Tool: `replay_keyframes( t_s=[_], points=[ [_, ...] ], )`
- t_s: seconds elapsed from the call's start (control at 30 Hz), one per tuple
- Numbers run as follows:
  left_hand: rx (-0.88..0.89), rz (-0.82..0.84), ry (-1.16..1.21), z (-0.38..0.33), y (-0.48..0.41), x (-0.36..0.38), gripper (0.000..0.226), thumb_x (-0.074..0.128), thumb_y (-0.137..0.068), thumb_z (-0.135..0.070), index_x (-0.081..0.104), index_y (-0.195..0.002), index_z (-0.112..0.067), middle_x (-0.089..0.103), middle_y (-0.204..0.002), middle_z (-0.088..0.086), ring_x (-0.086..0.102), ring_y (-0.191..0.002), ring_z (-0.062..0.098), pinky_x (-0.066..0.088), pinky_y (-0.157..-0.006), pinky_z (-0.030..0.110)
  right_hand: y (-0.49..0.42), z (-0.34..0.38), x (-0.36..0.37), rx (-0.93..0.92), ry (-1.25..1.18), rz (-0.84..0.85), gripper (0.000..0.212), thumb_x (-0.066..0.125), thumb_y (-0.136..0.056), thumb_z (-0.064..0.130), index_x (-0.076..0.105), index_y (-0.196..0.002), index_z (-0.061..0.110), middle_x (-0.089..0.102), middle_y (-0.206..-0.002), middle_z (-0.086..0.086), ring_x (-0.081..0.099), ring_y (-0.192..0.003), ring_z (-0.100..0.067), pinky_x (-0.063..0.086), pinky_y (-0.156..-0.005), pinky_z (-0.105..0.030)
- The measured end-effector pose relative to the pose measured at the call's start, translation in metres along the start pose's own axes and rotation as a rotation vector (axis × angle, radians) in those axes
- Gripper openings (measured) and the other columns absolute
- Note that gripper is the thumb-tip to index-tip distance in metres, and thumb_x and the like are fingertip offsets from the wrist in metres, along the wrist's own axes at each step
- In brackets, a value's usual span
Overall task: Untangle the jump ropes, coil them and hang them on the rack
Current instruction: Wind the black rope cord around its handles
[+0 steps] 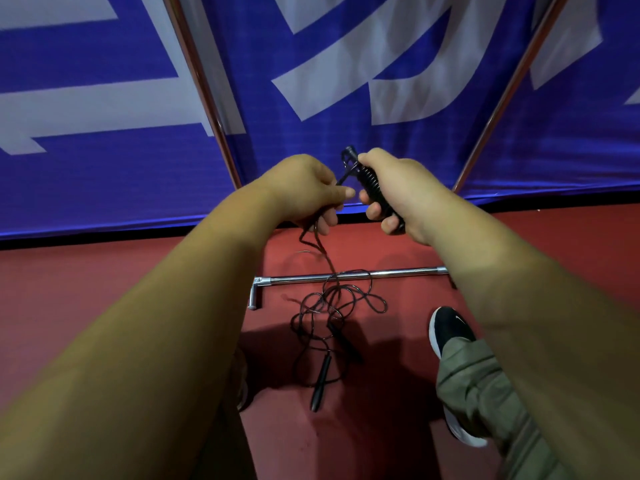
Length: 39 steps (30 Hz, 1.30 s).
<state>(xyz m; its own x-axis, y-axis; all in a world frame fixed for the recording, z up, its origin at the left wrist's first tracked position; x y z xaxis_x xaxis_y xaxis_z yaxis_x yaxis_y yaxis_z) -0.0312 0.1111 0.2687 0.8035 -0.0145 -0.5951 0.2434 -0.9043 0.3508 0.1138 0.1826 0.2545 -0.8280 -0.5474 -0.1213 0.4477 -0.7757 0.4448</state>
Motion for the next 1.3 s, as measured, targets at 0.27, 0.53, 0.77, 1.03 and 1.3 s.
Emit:
replay_keyframes(
  t_s=[0.27,0.53,0.77,1.03,1.3],
  points=[
    [0.184,-0.057,0.474,-0.013,-0.007,-0.004,0.040,0.048,-0.111,-0.043,0.067,-0.098,-0.011,0.044,-0.065,-0.003,0.037,-0.055,0.013,0.039,-0.056,0.028,-0.003,0.001,-0.005,0.031,-0.168,0.027,0.043,0.066,-0.094,0.062,0.075,-0.110,0.022,0.061,-0.080,0.000,0.045,-0.050,-0.008,0.022,-0.043,-0.020],
    [0.182,0.095,0.775,-0.022,-0.002,0.000,0.033,0.045,-0.113,-0.022,0.064,-0.125,0.002,0.038,-0.073,0.001,0.046,-0.064,0.014,0.062,-0.081,0.039,-0.002,0.007,-0.007,0.042,-0.255,0.086,0.032,0.060,-0.096,0.059,0.077,-0.092,0.032,0.056,-0.076,0.006,0.042,-0.051,-0.006,0.019,-0.039,-0.019],
    [0.235,-0.032,0.032,-0.018,0.010,-0.021,0.023,0.058,-0.108,-0.032,0.079,-0.119,-0.034,0.067,-0.075,-0.029,0.056,-0.071,-0.010,0.040,-0.071,0.009,0.002,0.007,-0.016,0.052,-0.208,0.071,0.040,0.071,-0.090,0.059,0.074,-0.108,0.023,0.060,-0.078,0.003,0.044,-0.051,-0.007,0.020,-0.042,-0.020],
    [0.156,-0.052,-0.094,-0.008,-0.001,-0.011,0.014,0.068,-0.103,-0.029,0.079,-0.095,-0.026,0.080,-0.083,-0.006,0.069,-0.072,0.008,0.058,-0.077,0.033,0.008,0.008,-0.001,0.061,-0.177,0.189,0.030,0.069,-0.094,0.051,0.064,-0.100,0.021,0.061,-0.076,-0.001,0.040,-0.050,-0.009,0.018,-0.041,-0.018],
    [0.073,0.009,0.087,0.002,0.001,-0.010,0.010,0.073,-0.099,-0.016,0.078,-0.102,-0.008,0.080,-0.090,0.006,0.079,-0.083,0.018,0.065,-0.085,0.046,0.013,0.002,0.012,0.118,-0.140,0.357,0.040,0.055,-0.103,0.052,0.063,-0.098,0.013,0.060,-0.072,-0.001,0.033,-0.047,-0.004,0.012,-0.040,-0.016]
  ],
)
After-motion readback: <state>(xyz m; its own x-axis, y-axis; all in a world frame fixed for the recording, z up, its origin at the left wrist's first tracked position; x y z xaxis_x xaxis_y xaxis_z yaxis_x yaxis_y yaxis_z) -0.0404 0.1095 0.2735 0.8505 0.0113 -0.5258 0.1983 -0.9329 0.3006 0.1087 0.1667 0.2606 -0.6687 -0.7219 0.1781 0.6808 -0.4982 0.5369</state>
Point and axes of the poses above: each hand's wrist, its own y-axis away from the middle knuckle, its own x-axis out of the palm, z = x × y, the point moved 6 cm from there along -y, towards the middle knuckle
